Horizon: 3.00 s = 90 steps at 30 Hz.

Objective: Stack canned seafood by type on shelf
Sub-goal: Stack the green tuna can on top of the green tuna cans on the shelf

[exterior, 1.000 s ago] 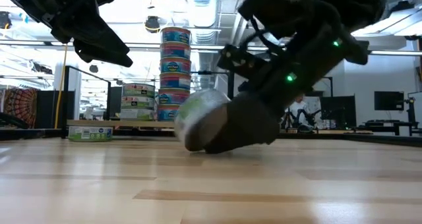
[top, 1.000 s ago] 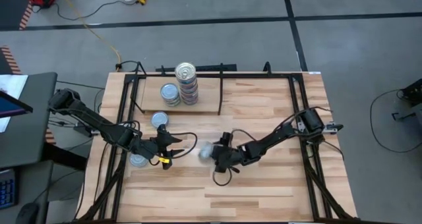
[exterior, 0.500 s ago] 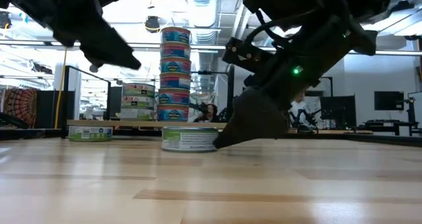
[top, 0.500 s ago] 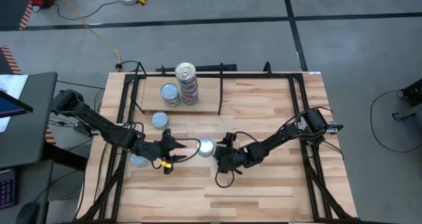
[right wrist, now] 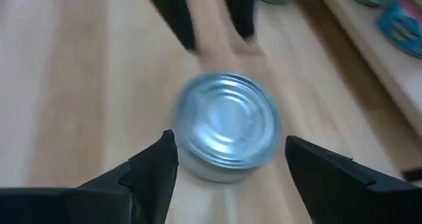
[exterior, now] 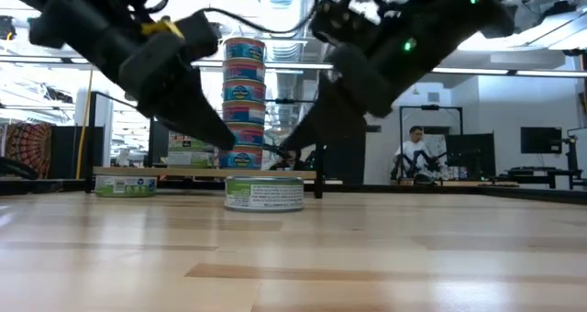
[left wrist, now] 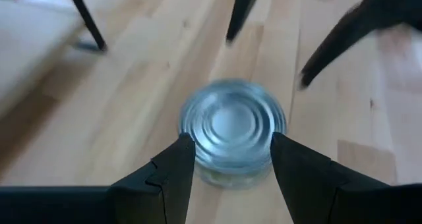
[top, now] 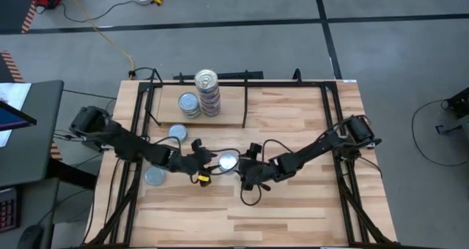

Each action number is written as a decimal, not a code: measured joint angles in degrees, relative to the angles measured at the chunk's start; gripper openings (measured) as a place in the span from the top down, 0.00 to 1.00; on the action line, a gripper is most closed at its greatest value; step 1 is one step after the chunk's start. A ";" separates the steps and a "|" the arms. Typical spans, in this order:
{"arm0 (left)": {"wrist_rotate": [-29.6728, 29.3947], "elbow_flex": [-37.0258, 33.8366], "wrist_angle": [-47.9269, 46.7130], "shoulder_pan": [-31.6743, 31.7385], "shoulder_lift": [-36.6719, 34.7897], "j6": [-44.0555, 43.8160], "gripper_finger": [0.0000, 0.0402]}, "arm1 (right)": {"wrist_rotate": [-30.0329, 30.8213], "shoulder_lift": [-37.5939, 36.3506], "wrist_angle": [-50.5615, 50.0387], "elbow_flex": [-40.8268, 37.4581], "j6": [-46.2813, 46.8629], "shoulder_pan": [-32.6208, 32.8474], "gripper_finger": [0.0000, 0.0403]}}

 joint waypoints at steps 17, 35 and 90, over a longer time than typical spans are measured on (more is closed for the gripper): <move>1.98 0.07 -1.54 4.33 2.92 2.16 0.52 | -15.79 0.62 -5.75 -2.40 -0.60 -8.75 0.24; 8.82 0.17 -9.01 5.01 4.50 11.83 0.52 | -20.45 3.08 -0.58 -2.21 -1.54 -10.78 0.24; 10.96 0.68 7.24 4.69 10.30 6.26 0.52 | -14.52 -2.71 -23.72 5.52 0.61 -8.33 0.24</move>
